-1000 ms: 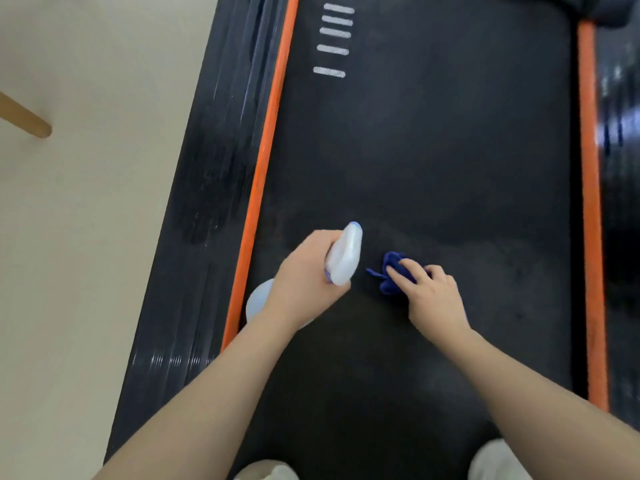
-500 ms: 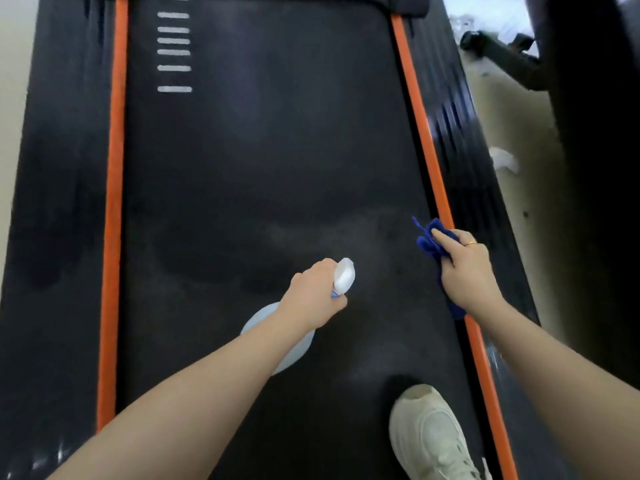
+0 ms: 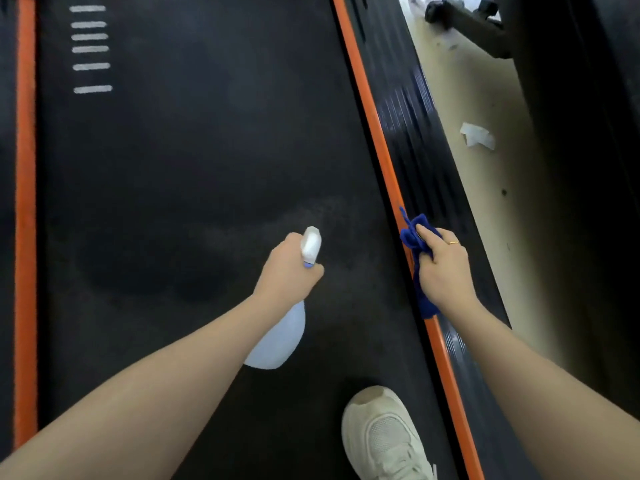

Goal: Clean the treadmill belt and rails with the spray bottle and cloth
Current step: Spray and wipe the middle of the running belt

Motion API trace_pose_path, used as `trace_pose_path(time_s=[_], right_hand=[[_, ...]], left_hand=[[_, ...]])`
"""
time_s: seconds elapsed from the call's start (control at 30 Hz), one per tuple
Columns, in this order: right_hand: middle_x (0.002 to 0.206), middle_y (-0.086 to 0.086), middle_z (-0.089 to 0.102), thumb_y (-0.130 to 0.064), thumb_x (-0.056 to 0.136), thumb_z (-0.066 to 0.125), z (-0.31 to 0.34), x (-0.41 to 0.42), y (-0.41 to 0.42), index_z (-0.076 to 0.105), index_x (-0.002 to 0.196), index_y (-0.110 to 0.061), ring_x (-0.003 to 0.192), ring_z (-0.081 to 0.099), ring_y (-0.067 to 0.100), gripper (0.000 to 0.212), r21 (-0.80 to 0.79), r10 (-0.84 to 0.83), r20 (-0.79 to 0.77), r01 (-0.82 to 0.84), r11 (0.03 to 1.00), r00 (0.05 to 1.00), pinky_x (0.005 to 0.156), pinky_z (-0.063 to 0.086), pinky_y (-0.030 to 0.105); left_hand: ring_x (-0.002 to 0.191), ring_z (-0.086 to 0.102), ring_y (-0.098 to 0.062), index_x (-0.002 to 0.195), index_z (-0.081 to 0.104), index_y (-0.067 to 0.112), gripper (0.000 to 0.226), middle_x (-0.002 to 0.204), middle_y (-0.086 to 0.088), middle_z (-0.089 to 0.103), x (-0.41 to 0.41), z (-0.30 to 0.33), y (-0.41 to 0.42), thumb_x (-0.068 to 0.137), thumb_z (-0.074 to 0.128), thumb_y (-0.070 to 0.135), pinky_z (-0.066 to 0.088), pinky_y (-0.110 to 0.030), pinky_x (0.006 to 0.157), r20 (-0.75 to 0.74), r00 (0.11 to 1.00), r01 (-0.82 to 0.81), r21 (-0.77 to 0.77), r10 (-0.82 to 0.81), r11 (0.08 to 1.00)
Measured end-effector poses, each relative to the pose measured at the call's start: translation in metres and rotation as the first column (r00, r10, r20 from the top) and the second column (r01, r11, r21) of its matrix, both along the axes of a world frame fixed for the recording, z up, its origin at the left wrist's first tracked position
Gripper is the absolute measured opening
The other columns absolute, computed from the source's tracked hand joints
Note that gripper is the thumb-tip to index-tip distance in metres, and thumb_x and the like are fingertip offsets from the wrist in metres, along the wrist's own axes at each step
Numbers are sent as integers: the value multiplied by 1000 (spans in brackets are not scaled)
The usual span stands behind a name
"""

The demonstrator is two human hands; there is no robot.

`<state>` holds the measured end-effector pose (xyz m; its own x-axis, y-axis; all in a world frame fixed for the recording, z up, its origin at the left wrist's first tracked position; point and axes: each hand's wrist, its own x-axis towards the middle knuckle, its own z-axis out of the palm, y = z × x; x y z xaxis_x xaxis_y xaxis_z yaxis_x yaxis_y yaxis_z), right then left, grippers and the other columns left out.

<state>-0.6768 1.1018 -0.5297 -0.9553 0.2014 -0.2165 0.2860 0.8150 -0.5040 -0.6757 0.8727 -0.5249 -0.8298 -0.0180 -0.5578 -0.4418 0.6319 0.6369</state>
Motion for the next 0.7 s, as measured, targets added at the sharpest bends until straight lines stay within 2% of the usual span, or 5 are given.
trace_pose_path(time_s=[0.27, 0.37, 0.5, 0.6, 0.7], right_hand=[[139, 13, 42, 1, 88, 49, -31, -28, -69, 48, 135, -9, 109, 46, 38, 48, 34, 296, 53, -298, 954, 954, 96, 39, 42], [145, 4, 36, -3, 91, 48, -44, -46, -114, 43, 139, -19, 107, 42, 32, 51, 87, 395, 90, -402, 911, 914, 94, 38, 38], [147, -3, 33, -6, 91, 47, -51, -51, -181, 44, 136, -26, 109, 39, 29, 50, 155, 559, 48, -559, 815, 828, 92, 37, 34], [142, 1, 40, -12, 84, 57, -53, -31, -223, 49, 133, -20, 108, 42, 32, 50, 251, 749, 78, -740, 624, 658, 88, 37, 37], [114, 6, 63, -10, 51, 83, -61, -17, -230, 70, 109, -14, 80, 57, 34, 59, 277, 904, -32, -865, 418, 426, 68, 47, 35]], left_hand=[[79, 53, -8, 101, 52, 22, 25, 94, 4, 57, 23, 12, -71, 83, 56, 5, 43, -21, 68, -77, 875, -458, 186, 478, 869], [82, 54, -5, 95, 51, 31, 29, 96, 7, 58, 27, 18, -88, 84, 56, 5, 43, -17, 71, -125, 811, -543, 202, 571, 815], [82, 52, -5, 108, 50, 23, 31, 95, 9, 55, 22, 22, -114, 83, 56, 5, 41, -14, 67, -191, 771, -587, 157, 607, 794], [85, 53, -3, 116, 50, 20, 37, 99, 8, 56, 21, 17, -136, 82, 58, 7, 38, -11, 64, -209, 761, -605, 113, 615, 788], [83, 55, 0, 116, 53, 17, 37, 94, 13, 56, 29, 11, -144, 81, 59, 6, 40, -3, 62, -252, 734, -620, 130, 630, 774]])
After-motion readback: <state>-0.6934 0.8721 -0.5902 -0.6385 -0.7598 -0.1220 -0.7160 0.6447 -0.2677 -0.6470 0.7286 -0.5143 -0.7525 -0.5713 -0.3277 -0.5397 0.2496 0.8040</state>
